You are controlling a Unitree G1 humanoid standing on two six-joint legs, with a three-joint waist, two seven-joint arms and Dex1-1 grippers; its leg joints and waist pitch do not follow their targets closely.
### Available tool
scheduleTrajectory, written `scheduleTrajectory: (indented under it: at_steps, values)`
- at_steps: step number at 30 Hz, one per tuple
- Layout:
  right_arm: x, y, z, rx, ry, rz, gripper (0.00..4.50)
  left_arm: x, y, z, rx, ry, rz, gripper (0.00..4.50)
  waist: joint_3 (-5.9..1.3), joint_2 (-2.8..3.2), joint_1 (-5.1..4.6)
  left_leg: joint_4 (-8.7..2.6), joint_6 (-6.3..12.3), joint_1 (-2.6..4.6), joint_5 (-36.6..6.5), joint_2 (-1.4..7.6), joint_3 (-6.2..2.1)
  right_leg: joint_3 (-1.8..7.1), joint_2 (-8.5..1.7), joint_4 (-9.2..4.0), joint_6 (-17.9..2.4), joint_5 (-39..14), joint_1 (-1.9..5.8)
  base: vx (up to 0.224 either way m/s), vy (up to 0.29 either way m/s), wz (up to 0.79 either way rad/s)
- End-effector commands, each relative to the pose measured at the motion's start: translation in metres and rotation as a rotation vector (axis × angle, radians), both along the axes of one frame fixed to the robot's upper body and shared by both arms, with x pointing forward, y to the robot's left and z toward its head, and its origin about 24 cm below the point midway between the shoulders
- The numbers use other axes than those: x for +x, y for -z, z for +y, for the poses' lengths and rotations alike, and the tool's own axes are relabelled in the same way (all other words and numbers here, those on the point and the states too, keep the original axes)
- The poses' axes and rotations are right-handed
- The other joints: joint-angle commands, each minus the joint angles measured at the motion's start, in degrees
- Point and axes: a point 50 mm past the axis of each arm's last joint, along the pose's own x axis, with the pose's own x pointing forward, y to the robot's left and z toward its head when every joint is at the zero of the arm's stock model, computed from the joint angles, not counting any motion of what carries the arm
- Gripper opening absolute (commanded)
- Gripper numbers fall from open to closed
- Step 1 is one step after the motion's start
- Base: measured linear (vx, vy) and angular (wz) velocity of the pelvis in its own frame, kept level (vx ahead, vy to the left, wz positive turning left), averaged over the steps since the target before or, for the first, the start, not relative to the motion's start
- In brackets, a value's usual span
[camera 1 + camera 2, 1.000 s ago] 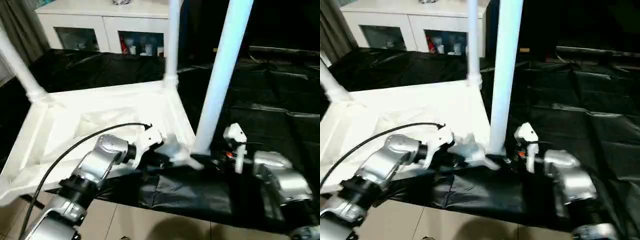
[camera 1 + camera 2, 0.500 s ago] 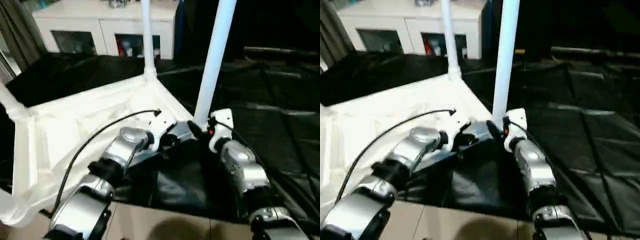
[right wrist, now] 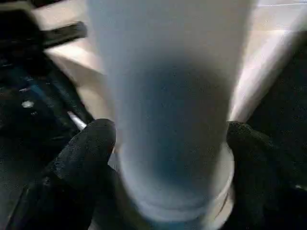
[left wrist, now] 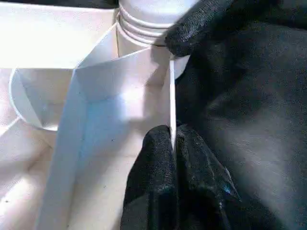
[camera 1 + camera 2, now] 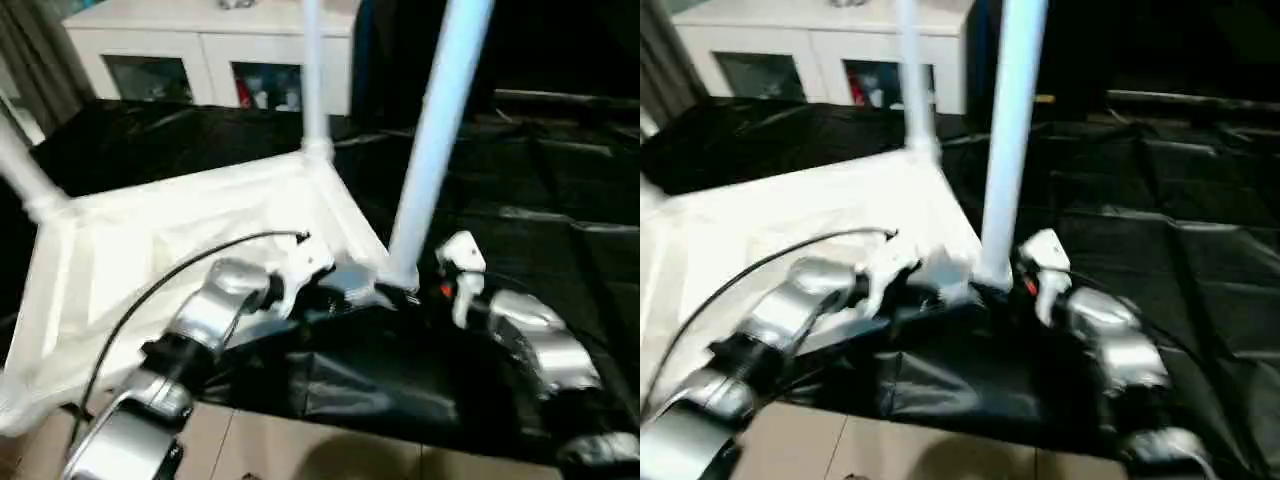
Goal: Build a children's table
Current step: Rotate leg to tighten
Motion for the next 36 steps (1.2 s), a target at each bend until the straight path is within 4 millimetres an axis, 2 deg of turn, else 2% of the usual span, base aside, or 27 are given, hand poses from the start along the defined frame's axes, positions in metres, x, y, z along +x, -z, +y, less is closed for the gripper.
scheduleTrajectory:
  at_steps: [1,4,6,7,14,17,18,19,21,22,23,24,26,28,30,32,33,34,35,36]
  values:
    - [-0.005,-0.005,-0.002,0.011,-0.081,0.017,3.87,-0.008,-0.006,-0.010,-0.060,0.101,0.025,0.00,-3.57,-0.75,0.17,-3.72,6.32,1.11,-11.00,2.89,-1.15,2.53,-3.77,-4.54,-14.22,-11.35,2.78,0.000,0.000,0.00]
    - [-0.008,-0.005,-0.005,-0.004,-0.124,0.042,3.87,-0.010,-0.005,-0.007,-0.050,0.112,0.034,0.00,-3.40,-0.90,0.11,-3.88,5.03,1.05,-12.59,2.71,-1.23,2.49,-3.88,-4.86,-13.15,-14.50,2.77,0.000,0.000,0.00]
    - [-0.010,-0.004,-0.005,-0.010,-0.141,0.054,3.61,-0.010,-0.005,-0.006,-0.047,0.110,0.032,0.00,-3.38,-0.96,0.03,-3.90,4.66,1.04,-12.83,2.63,-1.27,2.51,-3.91,-5.04,-12.54,-15.85,2.75,0.000,0.000,0.00]
    - [-0.010,-0.004,-0.004,-0.009,-0.147,0.058,3.53,-0.010,-0.006,-0.005,-0.046,0.106,0.030,0.00,-3.43,-1.16,0.00,-3.87,4.58,1.04,-12.56,2.63,-1.29,2.54,-3.91,-5.00,-12.31,-15.93,2.72,0.000,0.000,0.00]
    - [-0.009,0.000,0.006,0.015,-0.136,0.066,2.87,-0.004,-0.008,-0.007,-0.036,0.049,-0.005,0.00,-3.53,-1.21,-0.07,-3.76,4.92,0.85,-10.91,2.51,-1.33,2.47,-3.85,-4.82,-12.24,-14.52,2.71,0.000,0.000,0.00]
    - [-0.005,0.008,0.012,0.002,-0.056,0.055,2.76,0.006,-0.009,-0.008,-0.029,-0.036,-0.039,0.00,-3.43,-1.29,-0.16,-3.79,4.22,1.07,-11.79,2.44,-1.34,2.49,-3.99,-5.16,-11.64,-16.88,2.58,0.000,0.000,0.00]
    - [-0.002,0.013,0.015,-0.018,-0.003,0.045,2.76,0.012,-0.009,-0.008,-0.026,-0.088,-0.056,0.00,-3.33,-1.22,-0.30,-3.78,4.15,0.96,-12.02,2.31,-1.26,2.48,-3.91,-5.29,-11.43,-17.74,2.34,0.000,0.000,0.00]
    - [-0.001,0.014,0.015,-0.025,0.014,0.043,2.74,0.013,-0.009,-0.009,-0.025,-0.099,-0.060,0.00,-3.29,-1.31,-0.41,-3.84,3.21,1.20,-12.99,2.22,-1.34,2.38,-3.94,-5.53,-10.80,-19.66,2.39,0.000,0.000,0.00]
    - [0.005,0.022,0.017,-0.066,0.120,0.036,2.72,0.020,-0.010,-0.010,-0.015,-0.163,-0.086,0.00,-3.21,-1.26,-0.59,-3.94,2.79,1.16,-13.24,2.19,-1.43,2.39,-3.93,-5.64,-10.33,-20.75,2.24,0.000,0.000,0.00]
    - [0.012,0.029,0.021,-0.096,0.243,0.035,2.71,0.028,-0.010,-0.011,-0.003,-0.238,-0.109,0.00,-3.25,-1.23,-0.81,-3.96,2.38,1.06,-13.49,2.05,-1.48,2.35,-3.96,-5.61,-10.04,-21.36,2.32,0.000,0.000,0.00]
    - [0.012,0.029,0.021,-0.096,0.243,0.035,2.71,0.028,-0.010,-0.011,-0.003,-0.238,-0.109,0.00,-3.18,-1.26,-1.02,-4.01,1.83,1.37,-14.46,2.05,-1.51,2.29,-3.88,-5.87,-9.71,-22.62,2.16,0.000,0.000,0.00]
    - [0.016,0.032,0.025,-0.091,0.325,0.042,2.70,0.033,-0.011,-0.013,0.001,-0.286,-0.123,0.00,-3.27,-1.30,-1.11,-4.00,1.91,1.27,-14.40,2.02,-1.54,2.32,-3.96,-5.85,-9.66,-22.49,2.33,0.000,0.000,0.00]
    - [0.025,0.038,0.038,-0.073,0.471,0.068,2.70,0.042,-0.012,-0.019,-0.001,-0.374,-0.144,0.00,-3.22,-0.89,-1.64,-4.04,1.66,1.11,-14.61,1.89,-1.57,2.40,-3.91,-5.85,-9.71,-22.33,2.03,0.000,0.000,0.00]
    - [0.026,0.038,0.044,-0.073,0.487,0.068,2.70,0.044,-0.013,-0.021,-0.001,-0.393,-0.149,0.00,-3.41,-0.97,-1.63,-4.09,1.55,1.24,-14.39,2.00,-1.68,2.34,-3.92,-5.76,-10.09,-20.50,2.22,0.000,0.000,0.00]
    - [0.030,0.037,0.067,-0.072,0.466,0.046,2.70,0.048,-0.014,-0.025,-0.005,-0.427,-0.164,0.00,-3.53,-0.85,-1.58,-4.05,2.06,1.13,-13.77,2.05,-1.59,2.43,-3.95,-5.53,-10.72,-17.86,2.31,0.000,0.000,0.00]
    - [0.032,0.030,0.084,-0.009,0.402,0.041,2.70,0.050,-0.017,-0.029,-0.016,-0.423,-0.170,0.00,-3.66,-1.06,-1.47,-3.84,3.28,0.82,-12.19,1.91,-1.46,2.46,-4.08,-5.21,-11.57,-14.75,2.75,0.000,0.000,0.00]
    - [0.032,0.029,0.086,0.002,0.392,0.041,3.05,0.050,-0.017,-0.030,-0.019,-0.419,-0.170,0.00,-3.70,-0.99,-1.39,-3.81,3.59,0.85,-11.75,1.98,-1.47,2.45,-4.11,-5.12,-11.73,-14.19,2.78,0.000,0.000,0.00]
    - [0.032,0.027,0.087,0.014,0.378,0.041,3.26,0.050,-0.018,-0.030,-0.026,-0.413,-0.168,0.00,-3.73,-1.26,-1.36,-3.73,4.19,0.80,-10.99,1.98,-1.34,2.47,-4.03,-5.05,-12.02,-13.18,2.83,0.000,0.000,0.00]
    - [0.033,0.026,0.087,0.016,0.364,0.035,3.40,0.049,-0.018,-0.031,-0.031,-0.401,-0.168,0.00,-3.68,-1.10,-1.27,-3.76,4.54,0.75,-10.62,2.02,-1.38,2.43,-4.08,-4.98,-12.22,-13.08,2.87,0.000,0.000,0.00]
    - [0.033,0.025,0.087,0.016,0.350,0.029,3.40,0.049,-0.018,-0.031,-0.033,-0.389,-0.168,0.00,-3.69,-1.25,-1.26,-3.73,4.67,0.79,-10.73,2.02,-1.32,2.40,-4.03,-5.01,-12.24,-13.25,2.82,0.000,0.000,0.00]
